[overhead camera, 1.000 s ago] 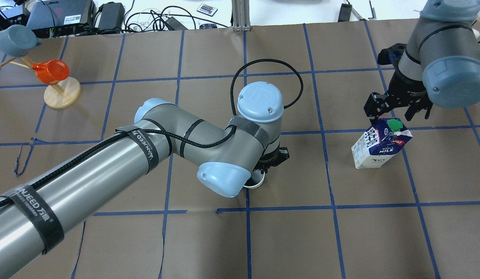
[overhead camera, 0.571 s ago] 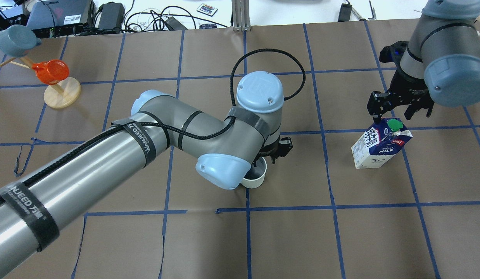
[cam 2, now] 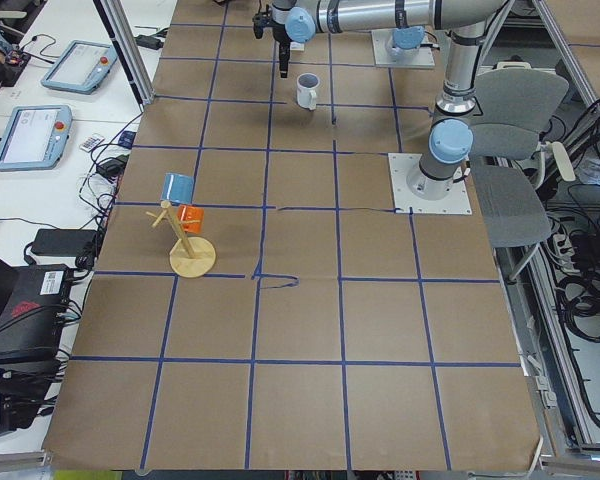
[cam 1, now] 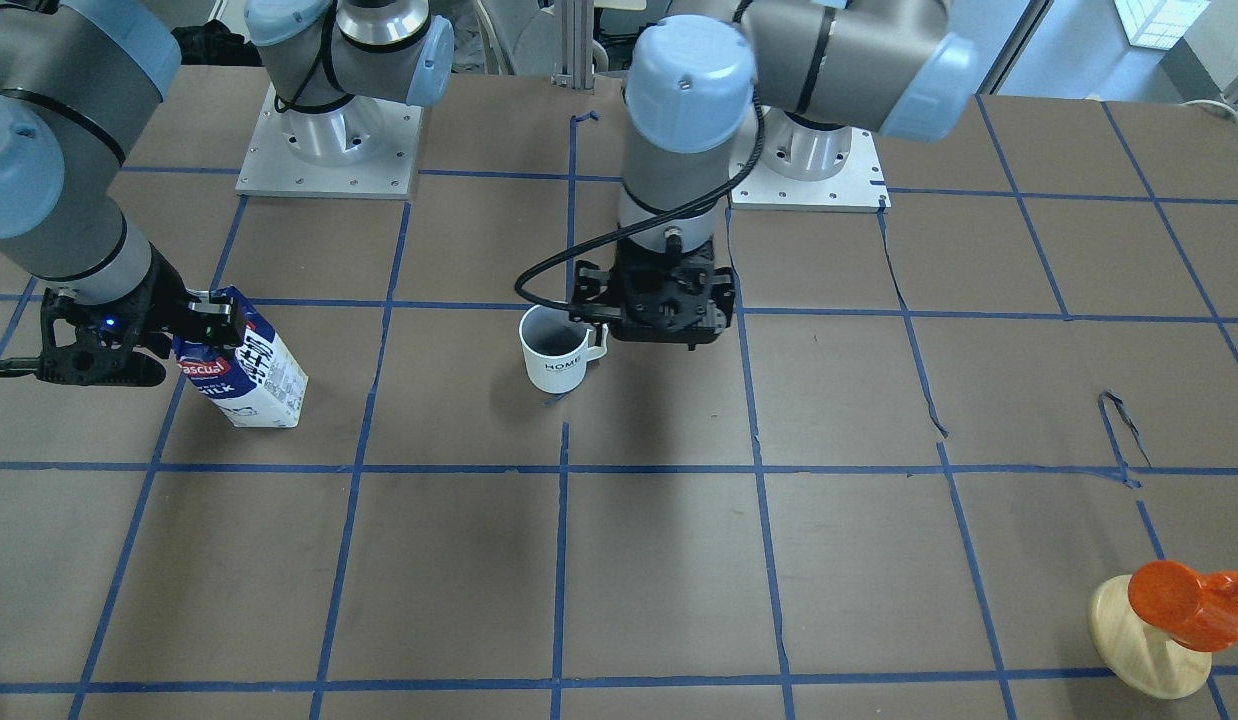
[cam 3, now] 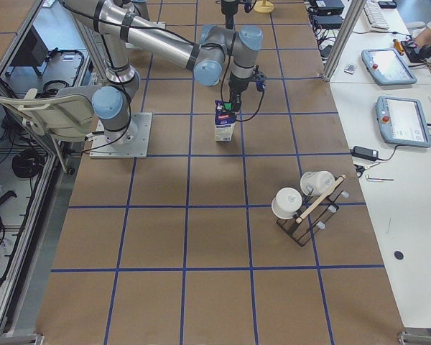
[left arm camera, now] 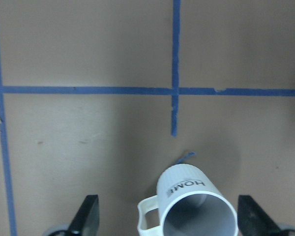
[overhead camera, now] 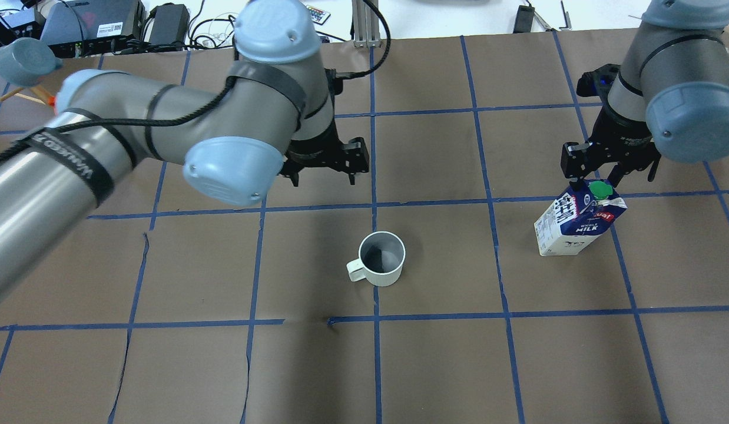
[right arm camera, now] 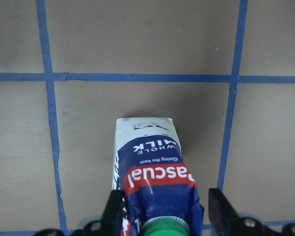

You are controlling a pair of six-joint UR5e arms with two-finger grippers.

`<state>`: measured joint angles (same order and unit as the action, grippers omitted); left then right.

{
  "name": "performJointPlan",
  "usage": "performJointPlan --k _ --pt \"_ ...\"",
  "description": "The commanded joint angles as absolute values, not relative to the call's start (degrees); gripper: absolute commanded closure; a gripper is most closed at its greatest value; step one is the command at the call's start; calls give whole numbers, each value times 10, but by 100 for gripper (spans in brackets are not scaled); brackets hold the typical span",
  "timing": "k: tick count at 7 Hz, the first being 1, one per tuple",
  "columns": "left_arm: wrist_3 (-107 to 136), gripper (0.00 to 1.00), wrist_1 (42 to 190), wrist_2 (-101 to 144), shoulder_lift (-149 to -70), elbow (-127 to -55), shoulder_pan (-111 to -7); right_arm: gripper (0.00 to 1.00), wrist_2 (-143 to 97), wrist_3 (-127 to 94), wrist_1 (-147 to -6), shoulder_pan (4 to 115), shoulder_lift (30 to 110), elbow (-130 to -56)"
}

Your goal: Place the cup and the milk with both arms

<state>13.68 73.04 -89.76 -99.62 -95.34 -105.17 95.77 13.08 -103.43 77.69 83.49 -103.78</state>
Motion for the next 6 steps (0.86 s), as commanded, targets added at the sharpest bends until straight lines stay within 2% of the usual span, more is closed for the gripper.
performJointPlan --k 1,2,4,5,6 --pt "8 0 778 -917 -934 -944 -943 32 957 128 -1022 777 835 -1038" --pt "1 0 800 -917 -921 -927 -913 32 957 122 -1015 777 835 -1037" --pt "6 0 958 -918 -928 -865 -910 32 957 112 -1005 777 836 -1036" --pt "9 0 958 -915 -930 -860 -910 34 957 112 -1005 776 836 -1035" --pt "10 0 957 -911 -929 -861 -911 55 958 112 -1005 776 836 -1034"
